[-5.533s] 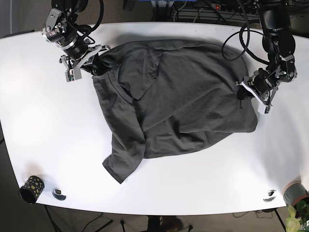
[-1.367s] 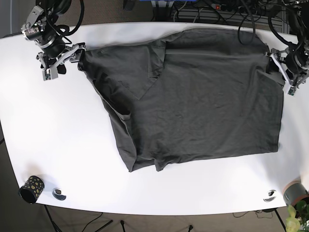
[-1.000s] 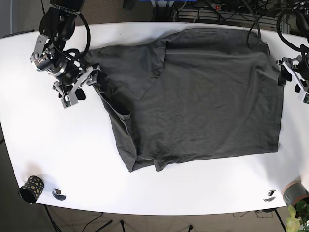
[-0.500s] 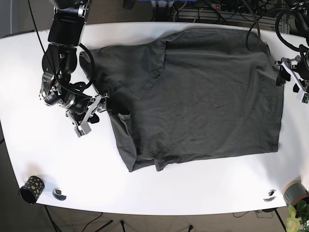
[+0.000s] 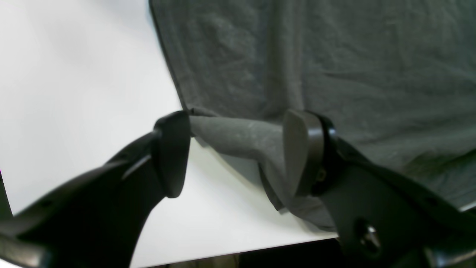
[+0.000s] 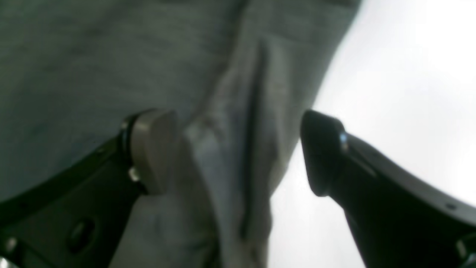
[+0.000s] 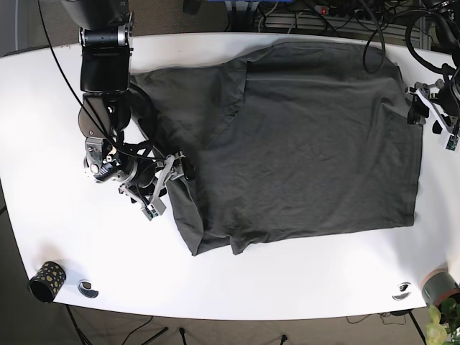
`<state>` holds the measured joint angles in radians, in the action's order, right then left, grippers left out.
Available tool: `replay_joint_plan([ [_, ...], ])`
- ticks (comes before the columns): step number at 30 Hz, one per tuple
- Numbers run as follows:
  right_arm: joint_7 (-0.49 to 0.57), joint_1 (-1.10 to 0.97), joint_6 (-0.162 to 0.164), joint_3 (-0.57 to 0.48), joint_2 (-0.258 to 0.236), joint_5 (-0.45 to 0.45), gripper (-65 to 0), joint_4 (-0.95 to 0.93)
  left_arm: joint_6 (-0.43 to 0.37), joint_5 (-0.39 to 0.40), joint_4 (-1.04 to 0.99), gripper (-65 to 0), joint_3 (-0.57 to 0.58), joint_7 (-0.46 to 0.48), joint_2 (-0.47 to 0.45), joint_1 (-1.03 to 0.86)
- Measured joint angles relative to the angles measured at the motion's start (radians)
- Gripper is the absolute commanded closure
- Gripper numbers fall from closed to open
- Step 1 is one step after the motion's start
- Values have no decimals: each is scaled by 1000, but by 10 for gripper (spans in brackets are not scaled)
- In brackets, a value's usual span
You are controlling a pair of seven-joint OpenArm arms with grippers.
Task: Fold the T-shirt properly
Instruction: 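Lower the right gripper and pinch the grey shirt's hem corner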
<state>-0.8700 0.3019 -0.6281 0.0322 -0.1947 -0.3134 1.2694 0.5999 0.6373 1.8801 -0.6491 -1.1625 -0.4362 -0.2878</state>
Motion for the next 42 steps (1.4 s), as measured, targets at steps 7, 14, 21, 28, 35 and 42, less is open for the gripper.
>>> replay_joint_plan([
  [7, 74, 27, -3, -8, 42, 100, -433, -99, 0, 0, 0, -367, -3, 0, 0, 0],
  [14, 95, 26, -1, -5, 43, 105, -154, -108, 0, 2, 0, -367, -3, 0, 0, 3],
  [21, 168, 26, 0, -4, 42, 100, 0, -108, 0, 0, -1, -367, -2, -1, 1, 17],
  [28, 171, -14, -1, 49, 29, 92, 0, -9, 0, -138, -65, -369, 1, 0, 3, 131],
  [35, 157, -21, 0, 60, 18, 100, 0, 8, 1, -253, -167, -369, 0, 3, 3, 272],
  [42, 144, -72, -2, 160, -5, 98, 0, 31, 0, -278, -229, -369, -2, 3, 3, 324],
])
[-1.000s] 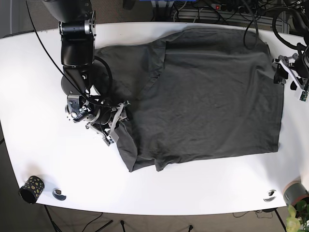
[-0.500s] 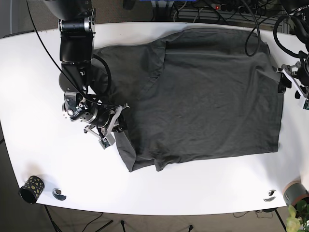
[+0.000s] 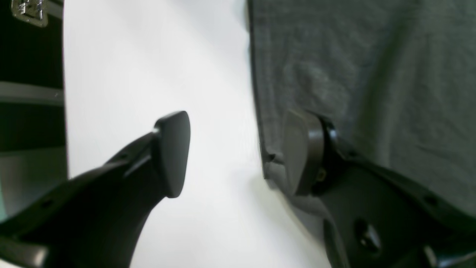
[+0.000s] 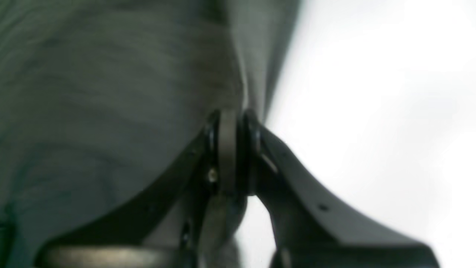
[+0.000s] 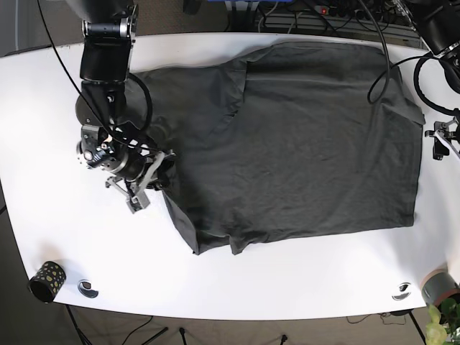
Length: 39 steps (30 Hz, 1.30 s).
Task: Fold the T-shirt properly
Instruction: 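Lower the right gripper and pinch the grey shirt's hem corner, then move the left gripper along the shirt side and grasp the other hem corner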
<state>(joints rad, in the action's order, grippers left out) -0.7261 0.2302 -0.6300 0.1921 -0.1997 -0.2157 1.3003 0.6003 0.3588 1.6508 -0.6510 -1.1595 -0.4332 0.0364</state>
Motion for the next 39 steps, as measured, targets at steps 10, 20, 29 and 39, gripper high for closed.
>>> replay_joint_plan([
  [10, 116, 93, -2, 40, -25, 1, -10, -153, 0, 10, -10, -369, 61, 1, 8, 5],
  [20, 262, 183, 1, 42, -75, 8, -428, -391, 0, 0, -10, -369, 58, 0, 26, 0],
  [29, 273, 254, -2, 42, -93, 7, -522, -467, 0, 0, -11, -369, 57, 0, 26, -1],
  [39, 308, 325, -18, 43, -120, 8, -531, -651, 1, 1, -11, -369, 57, 0, 26, 0],
])
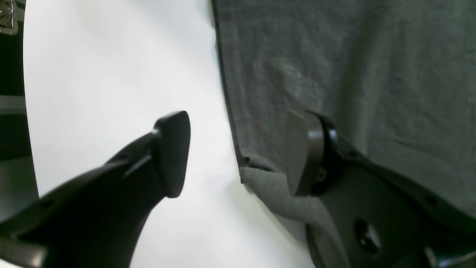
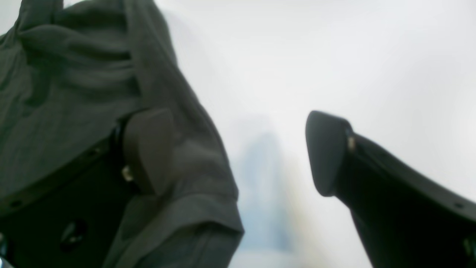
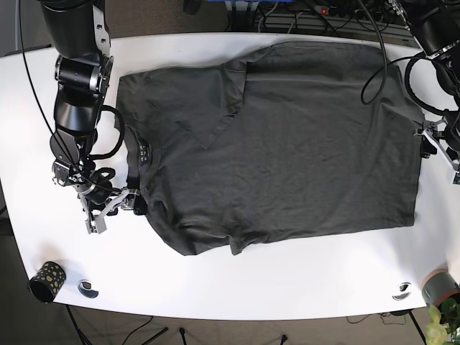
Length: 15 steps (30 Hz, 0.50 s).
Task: Fold the T-shirt properly
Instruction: 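Move the left gripper along the shirt side and grasp the other hem corner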
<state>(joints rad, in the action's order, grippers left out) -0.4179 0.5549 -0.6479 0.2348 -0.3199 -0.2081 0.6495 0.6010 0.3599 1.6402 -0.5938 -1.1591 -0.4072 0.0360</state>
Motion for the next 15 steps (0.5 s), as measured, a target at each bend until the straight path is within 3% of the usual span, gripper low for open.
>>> replay_joint_plan([
  [10, 18, -14, -9, -1, 10, -5, -526, -36, 1, -1, 0, -368, 0, 0, 0, -8],
  [15, 28, -14, -10, 0, 39, -6, -525, -35, 2, -1, 0, -368, 0, 0, 0, -14],
])
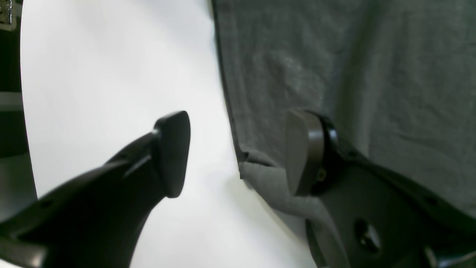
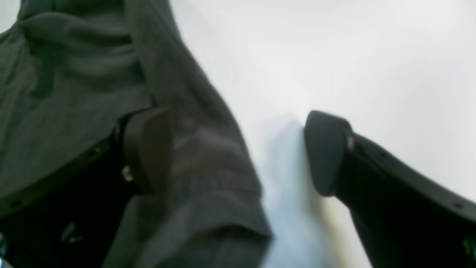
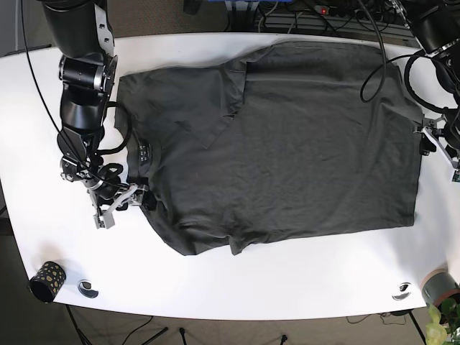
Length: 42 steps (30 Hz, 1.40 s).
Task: Fold the T-shirt properly
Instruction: 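Move the left gripper along the shirt side and grasp the other hem corner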
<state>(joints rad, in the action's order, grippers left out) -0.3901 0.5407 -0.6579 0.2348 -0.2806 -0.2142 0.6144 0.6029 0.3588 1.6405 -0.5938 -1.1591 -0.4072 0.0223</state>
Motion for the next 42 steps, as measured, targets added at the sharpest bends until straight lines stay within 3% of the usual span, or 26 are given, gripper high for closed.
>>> replay_joint_plan([
  [8, 10, -2, -5, 0, 33, -4, -520, 2, -3, 0, 0, -371, 0, 0, 0, 10],
  [10, 13, -2, -5, 0, 34, -3, -484, 2, -3, -8, -2, -372, 2, 13, 1, 35],
  [16, 13, -2, -3, -64, 34, -5, -293, 2, -76, -110, -122, -372, 64, 58, -5, 161],
  [19, 12, -1, -1, -123, 37, -18, -231, 6, -92, -145, -256, -372, 78, 87, 5, 234],
  [22, 6, -2, -11, -116, 45, -21, -162, 6, -100, -184, -390, -379, 78, 145, 0, 303],
  [27, 6, -7, -8, -117, 39, -15, -5, 6, -131, -229, -618, -510, 133, 241, -5, 401],
  [31, 5, -7, -5, -118, 37, -19, 0, 5, -166, -217, -768, -519, 142, 360, 2, 449],
  [42, 4, -7, -5, -116, 34, -18, 0, 5, -180, -224, -1077, -519, 138, 537, -48, 536],
])
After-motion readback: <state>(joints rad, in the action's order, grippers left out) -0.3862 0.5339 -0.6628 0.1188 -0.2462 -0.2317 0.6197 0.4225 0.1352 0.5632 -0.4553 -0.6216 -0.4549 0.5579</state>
